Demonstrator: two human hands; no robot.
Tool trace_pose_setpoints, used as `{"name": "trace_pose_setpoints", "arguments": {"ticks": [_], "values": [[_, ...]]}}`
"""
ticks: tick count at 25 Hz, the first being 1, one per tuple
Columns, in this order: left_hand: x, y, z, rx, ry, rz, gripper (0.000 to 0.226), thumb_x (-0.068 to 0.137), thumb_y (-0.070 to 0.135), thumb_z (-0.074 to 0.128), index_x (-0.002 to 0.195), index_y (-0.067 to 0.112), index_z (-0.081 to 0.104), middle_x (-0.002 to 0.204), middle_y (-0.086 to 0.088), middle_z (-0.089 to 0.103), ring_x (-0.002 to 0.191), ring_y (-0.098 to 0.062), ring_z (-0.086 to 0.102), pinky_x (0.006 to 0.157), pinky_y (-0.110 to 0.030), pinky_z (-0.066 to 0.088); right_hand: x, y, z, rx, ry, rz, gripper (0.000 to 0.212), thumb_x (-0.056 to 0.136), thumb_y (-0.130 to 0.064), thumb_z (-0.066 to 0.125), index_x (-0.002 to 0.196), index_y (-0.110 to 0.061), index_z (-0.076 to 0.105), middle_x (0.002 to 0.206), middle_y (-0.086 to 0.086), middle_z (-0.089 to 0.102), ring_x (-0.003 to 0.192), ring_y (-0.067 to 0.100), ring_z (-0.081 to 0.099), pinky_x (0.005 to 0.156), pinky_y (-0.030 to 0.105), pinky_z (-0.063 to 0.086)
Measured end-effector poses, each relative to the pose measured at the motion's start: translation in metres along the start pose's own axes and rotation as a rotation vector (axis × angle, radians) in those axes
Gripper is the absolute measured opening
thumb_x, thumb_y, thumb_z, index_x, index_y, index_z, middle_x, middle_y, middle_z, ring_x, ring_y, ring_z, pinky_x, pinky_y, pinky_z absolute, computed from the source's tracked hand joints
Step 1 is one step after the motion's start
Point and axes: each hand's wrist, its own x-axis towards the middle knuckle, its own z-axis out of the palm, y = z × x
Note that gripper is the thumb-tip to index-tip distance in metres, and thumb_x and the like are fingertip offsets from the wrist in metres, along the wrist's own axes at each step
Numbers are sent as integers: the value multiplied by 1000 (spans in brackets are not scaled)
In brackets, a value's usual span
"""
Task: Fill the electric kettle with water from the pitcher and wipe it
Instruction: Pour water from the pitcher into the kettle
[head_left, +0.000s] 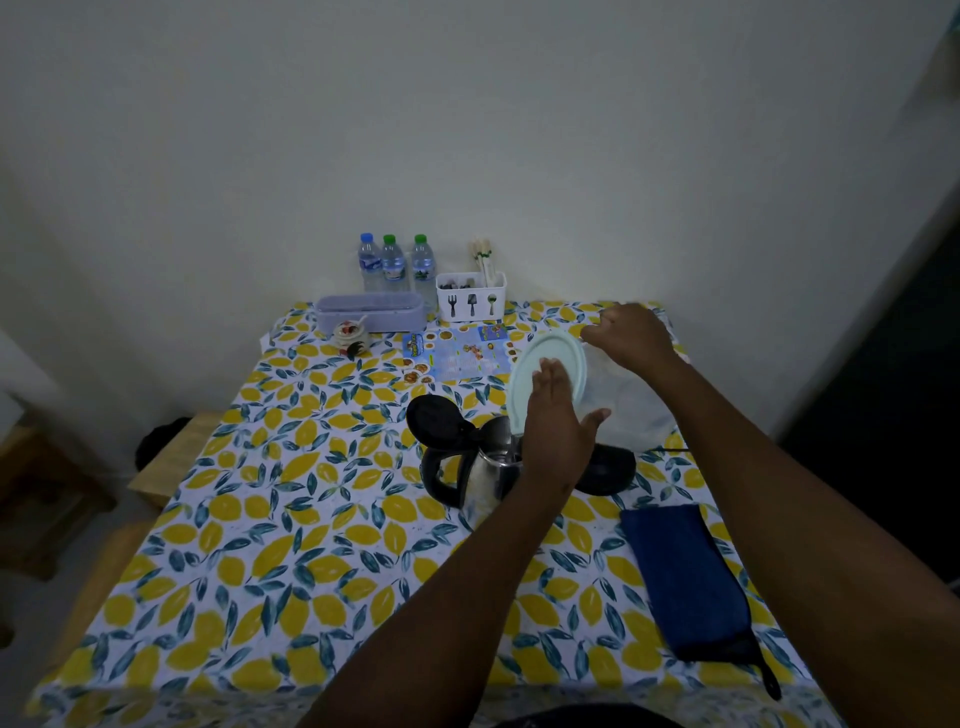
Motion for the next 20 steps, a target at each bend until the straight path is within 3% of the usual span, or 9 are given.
{"name": "trace_pose_setpoints", "arguments": {"ticks": [3,6,11,15,18,20], "values": [[4,-1,8,95,-61,40,88,91,39,60,150,6,4,162,-14,5,150,-27,3,122,-38,9,-7,24,7,106,10,69,47,78,-28,61,47,-17,28,51,2,27,47,18,29,49,34,22],[12,6,23,189,-156,95,88,91,37,60,150,4,4,162,-15,2,150,-30,0,122,-38,7,-17,63,13,303,-23,244,37,83,-32,57,52,-20,40,55,0,39,50,15,37,52,33,33],[28,28,71,361,-321,203,88,93,36,58,149,3,0,161,-19,-1,149,-33,-1,122,-42,8,-33,135,21,616,168,423,43,77,-17,62,54,-19,25,55,3,26,56,18,30,56,33,26],[51,49,125,492,-447,311,88,94,39,55,149,2,-2,162,-19,-2,150,-32,-1,124,-40,6,-40,203,19,697,211,550,39,80,-19,59,58,-19,28,56,2,27,55,14,31,49,26,29],[67,62,168,569,-530,388,89,93,41,55,149,1,-1,161,-20,0,150,-32,1,123,-39,6,-42,256,18,703,228,630,34,82,-21,59,60,-14,34,61,9,32,58,16,35,55,33,30],[75,67,197,582,-573,406,89,92,40,57,149,1,1,162,-19,1,150,-33,2,123,-40,7,-42,289,22,759,210,682,30,84,-22,58,61,-8,43,64,16,37,59,21,38,56,26,34]]}}
